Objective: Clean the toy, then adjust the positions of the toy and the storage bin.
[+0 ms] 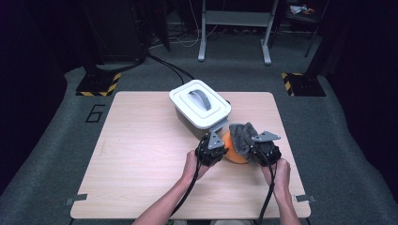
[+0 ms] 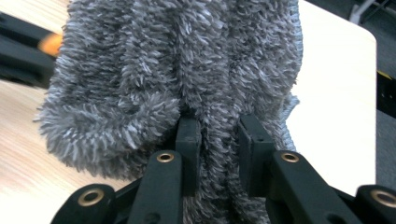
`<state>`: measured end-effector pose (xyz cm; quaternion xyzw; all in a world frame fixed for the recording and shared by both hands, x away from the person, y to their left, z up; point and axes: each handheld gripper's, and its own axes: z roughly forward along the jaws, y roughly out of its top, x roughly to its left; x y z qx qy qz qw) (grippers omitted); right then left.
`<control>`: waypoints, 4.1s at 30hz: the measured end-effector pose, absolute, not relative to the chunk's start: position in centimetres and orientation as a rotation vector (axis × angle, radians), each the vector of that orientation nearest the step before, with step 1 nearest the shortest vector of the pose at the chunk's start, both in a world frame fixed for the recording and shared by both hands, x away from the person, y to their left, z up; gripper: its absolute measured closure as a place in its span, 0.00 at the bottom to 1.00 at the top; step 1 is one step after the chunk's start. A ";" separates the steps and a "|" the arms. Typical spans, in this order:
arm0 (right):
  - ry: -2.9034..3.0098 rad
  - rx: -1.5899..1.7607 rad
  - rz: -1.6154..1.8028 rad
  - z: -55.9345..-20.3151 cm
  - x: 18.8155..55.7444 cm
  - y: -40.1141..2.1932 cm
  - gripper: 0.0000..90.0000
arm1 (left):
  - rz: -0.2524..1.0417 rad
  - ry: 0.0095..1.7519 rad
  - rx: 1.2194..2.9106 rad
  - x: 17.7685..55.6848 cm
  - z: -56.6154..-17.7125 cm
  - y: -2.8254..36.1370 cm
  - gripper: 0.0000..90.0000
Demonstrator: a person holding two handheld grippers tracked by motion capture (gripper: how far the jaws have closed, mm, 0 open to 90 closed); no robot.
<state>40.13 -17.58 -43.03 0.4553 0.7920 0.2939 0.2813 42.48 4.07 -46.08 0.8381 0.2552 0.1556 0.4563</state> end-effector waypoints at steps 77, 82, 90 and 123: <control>2.582 0.971 0.856 -49.3 31.6 -12.9 0.59 | 0.388 0.731 2.051 44.0 -46.2 5.5 0.92; 2.525 1.019 0.965 -48.5 31.7 -13.9 0.35 | 0.383 0.728 2.054 43.9 -46.2 5.5 0.92; 2.393 1.109 1.035 -47.1 32.2 -16.8 0.16 | 0.384 0.728 2.048 43.9 -46.3 5.6 0.92; 2.083 1.445 0.893 -52.9 38.0 -25.1 0.04 | 0.469 0.610 2.046 42.6 -42.9 5.2 0.94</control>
